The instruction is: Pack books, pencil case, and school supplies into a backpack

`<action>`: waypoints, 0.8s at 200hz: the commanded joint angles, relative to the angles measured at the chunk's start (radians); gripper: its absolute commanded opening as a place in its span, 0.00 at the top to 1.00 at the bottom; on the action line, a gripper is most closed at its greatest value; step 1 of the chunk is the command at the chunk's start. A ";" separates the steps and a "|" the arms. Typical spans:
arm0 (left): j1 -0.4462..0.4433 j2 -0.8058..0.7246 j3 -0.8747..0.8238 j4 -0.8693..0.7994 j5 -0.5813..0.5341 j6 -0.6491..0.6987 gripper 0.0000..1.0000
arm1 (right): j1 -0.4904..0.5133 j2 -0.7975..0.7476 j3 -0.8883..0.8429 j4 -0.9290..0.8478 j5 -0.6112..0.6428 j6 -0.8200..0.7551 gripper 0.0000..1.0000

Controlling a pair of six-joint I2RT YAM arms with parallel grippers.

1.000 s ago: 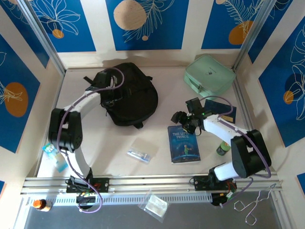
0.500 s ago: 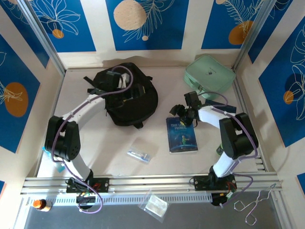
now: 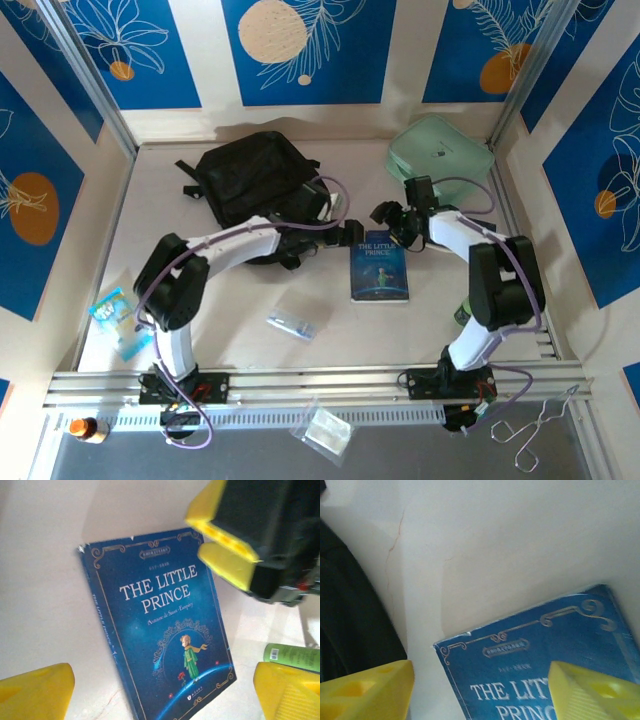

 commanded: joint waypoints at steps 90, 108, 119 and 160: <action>-0.056 0.169 0.079 0.017 -0.122 -0.140 0.39 | -0.056 -0.078 -0.083 -0.265 0.057 -0.245 0.63; -0.056 0.185 0.079 0.018 -0.110 -0.130 0.46 | -0.056 -0.052 -0.071 -0.277 0.053 -0.258 0.68; -0.056 0.192 0.081 0.009 -0.115 -0.126 0.53 | -0.056 -0.048 -0.069 -0.279 0.057 -0.267 0.69; -0.056 0.222 0.088 -0.001 -0.108 -0.126 0.59 | -0.066 -0.040 -0.069 -0.280 0.074 -0.282 0.69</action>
